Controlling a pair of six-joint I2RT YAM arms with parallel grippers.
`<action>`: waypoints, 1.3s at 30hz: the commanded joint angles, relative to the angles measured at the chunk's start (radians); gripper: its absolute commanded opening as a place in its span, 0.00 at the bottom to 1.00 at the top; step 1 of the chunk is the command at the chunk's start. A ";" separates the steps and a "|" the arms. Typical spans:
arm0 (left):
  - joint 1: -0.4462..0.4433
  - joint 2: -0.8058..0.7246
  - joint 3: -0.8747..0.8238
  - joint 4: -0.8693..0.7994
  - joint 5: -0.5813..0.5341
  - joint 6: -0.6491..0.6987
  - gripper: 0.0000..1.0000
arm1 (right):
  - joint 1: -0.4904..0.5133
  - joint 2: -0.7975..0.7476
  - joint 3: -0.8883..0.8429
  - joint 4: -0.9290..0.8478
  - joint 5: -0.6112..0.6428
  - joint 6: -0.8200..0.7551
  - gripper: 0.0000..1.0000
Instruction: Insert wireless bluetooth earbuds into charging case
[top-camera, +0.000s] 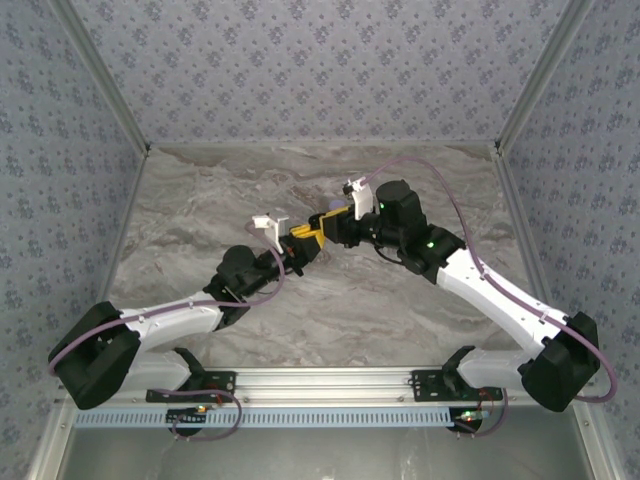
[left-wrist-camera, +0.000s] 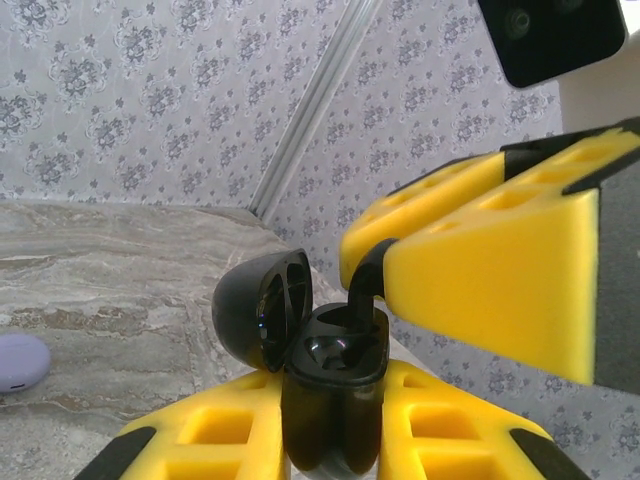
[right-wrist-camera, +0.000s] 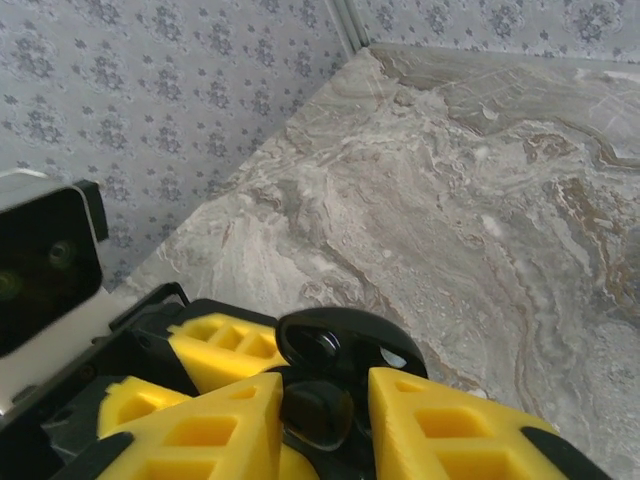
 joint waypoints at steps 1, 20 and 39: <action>-0.005 -0.035 0.034 0.059 0.011 -0.003 0.21 | 0.003 -0.013 -0.005 -0.040 0.033 -0.003 0.36; -0.007 -0.044 0.054 -0.055 0.037 0.072 0.20 | 0.007 -0.014 0.055 -0.099 0.009 -0.019 0.57; -0.006 -0.068 0.054 -0.137 0.028 0.135 0.20 | 0.014 -0.028 0.094 -0.202 0.077 -0.040 0.56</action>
